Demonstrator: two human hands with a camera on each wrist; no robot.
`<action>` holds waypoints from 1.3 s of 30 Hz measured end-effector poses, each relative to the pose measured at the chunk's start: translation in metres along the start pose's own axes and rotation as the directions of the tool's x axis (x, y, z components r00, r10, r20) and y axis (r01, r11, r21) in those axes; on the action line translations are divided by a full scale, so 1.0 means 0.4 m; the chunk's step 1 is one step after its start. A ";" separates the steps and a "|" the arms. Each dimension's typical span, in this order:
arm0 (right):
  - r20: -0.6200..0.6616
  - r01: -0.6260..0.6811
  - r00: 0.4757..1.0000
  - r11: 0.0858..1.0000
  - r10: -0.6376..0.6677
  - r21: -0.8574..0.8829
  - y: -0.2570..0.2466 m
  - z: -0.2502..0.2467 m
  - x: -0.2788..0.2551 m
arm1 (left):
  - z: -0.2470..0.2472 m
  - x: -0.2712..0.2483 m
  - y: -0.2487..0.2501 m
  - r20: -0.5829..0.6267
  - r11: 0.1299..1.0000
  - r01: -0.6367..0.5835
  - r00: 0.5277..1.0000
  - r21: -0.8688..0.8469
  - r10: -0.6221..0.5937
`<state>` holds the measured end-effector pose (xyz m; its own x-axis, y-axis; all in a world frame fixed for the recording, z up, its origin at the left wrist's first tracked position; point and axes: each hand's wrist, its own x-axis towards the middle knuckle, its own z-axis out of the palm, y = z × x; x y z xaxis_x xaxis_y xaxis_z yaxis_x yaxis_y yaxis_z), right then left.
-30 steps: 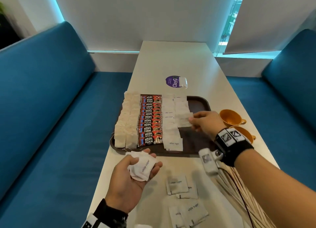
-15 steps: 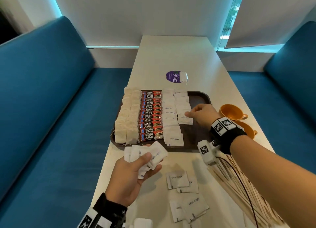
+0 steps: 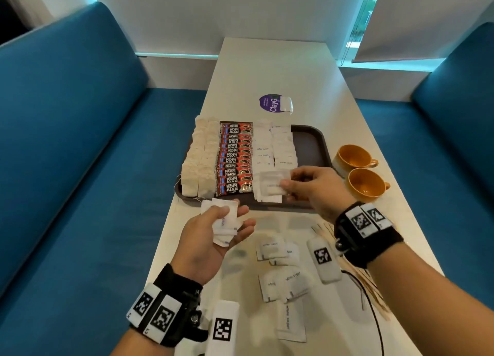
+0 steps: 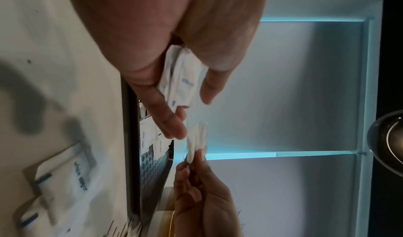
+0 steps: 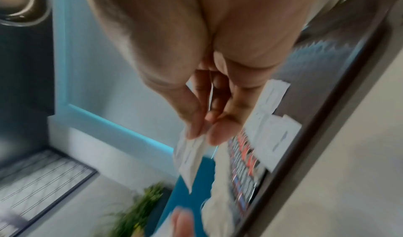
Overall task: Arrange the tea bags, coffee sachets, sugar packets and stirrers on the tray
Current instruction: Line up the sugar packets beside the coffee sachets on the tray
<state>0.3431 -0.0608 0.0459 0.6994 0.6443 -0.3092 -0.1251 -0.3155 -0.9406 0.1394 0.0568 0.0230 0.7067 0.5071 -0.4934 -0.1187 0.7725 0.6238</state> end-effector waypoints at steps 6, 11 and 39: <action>-0.154 -0.150 0.980 0.972 0.123 -0.178 0.045 -0.083 0.252 | -0.024 0.028 -0.005 0.002 0.997 0.036 0.999 -0.067 -0.036; -0.196 -0.255 0.960 0.912 0.200 -0.320 0.053 -0.074 0.323 | -0.034 0.032 -0.012 0.005 0.998 -0.017 1.000 0.063 0.016; -0.127 -0.206 0.975 0.951 0.181 -0.231 0.061 -0.076 0.225 | -0.011 0.036 -0.008 -0.001 0.998 -0.006 1.000 0.067 0.006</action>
<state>0.4246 -0.0317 -0.0008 0.7491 0.4829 -0.4536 -0.1006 -0.5938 -0.7983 0.1468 0.0635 0.0113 0.7051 0.5122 -0.4903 -0.0758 0.7419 0.6662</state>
